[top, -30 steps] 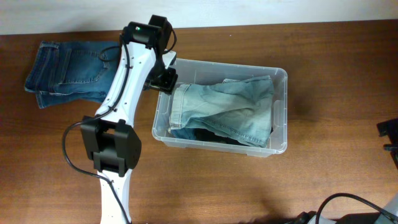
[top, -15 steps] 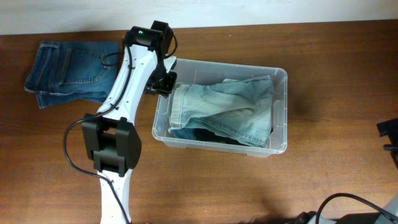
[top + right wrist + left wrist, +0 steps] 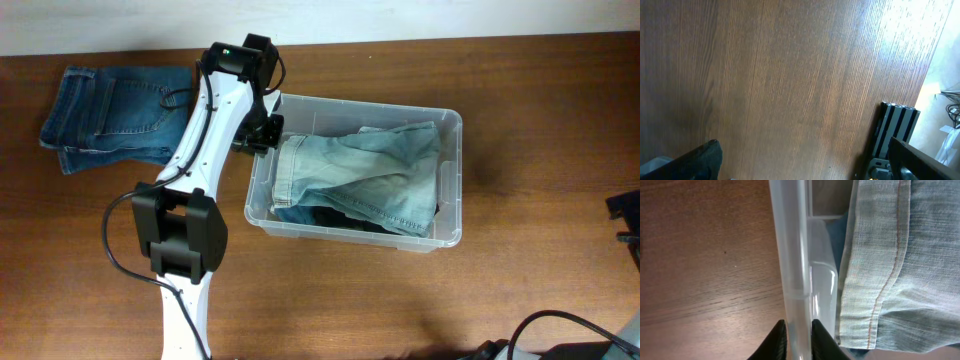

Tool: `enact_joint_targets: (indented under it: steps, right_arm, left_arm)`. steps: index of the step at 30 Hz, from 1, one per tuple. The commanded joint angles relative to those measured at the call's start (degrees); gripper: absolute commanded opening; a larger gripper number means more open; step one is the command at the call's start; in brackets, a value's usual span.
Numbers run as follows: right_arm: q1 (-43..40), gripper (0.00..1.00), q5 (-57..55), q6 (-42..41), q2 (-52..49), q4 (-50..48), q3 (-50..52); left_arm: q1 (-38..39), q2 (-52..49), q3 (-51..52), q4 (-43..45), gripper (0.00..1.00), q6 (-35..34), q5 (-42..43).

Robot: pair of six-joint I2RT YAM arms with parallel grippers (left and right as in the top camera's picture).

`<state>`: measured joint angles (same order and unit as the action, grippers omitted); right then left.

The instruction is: Pack container

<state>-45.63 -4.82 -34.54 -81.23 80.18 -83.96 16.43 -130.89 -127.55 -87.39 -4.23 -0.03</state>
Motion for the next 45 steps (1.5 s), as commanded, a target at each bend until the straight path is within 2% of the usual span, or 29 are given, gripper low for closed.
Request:
enact_joint_targets:
  steps: [1,11,19,25,30,45]
  right_arm:
    - [-0.15,0.98,-0.28,-0.46,0.02,0.0,0.24]
    - [-0.15,0.98,-0.28,-0.46,0.02,-0.02,0.24]
    - [-0.15,0.98,-0.28,-0.46,0.02,0.0,0.24]
    - [-0.15,0.98,-0.28,-0.46,0.02,0.0,0.24]
    - [-0.15,0.98,-0.28,-0.46,0.02,0.0,0.24]
    - [-0.15,0.98,-0.28,-0.46,0.02,-0.02,0.24]
  left_arm:
    - [-0.09,0.55,0.37,-0.22,0.12,-2.75,0.26]
    - [-0.46,0.52,0.39,-0.07,0.01,-9.75,-1.73]
    - [-2.75,0.52,0.39,-1.09,0.01,-14.58,-1.86]
    - [-4.61,0.52,0.39,-1.99,0.01,-15.5,-1.86]
    - [-5.09,0.52,0.39,-1.99,0.01,-15.41,-2.8]
    - [-4.85,0.52,0.39,0.11,0.01,-2.89,-2.73]
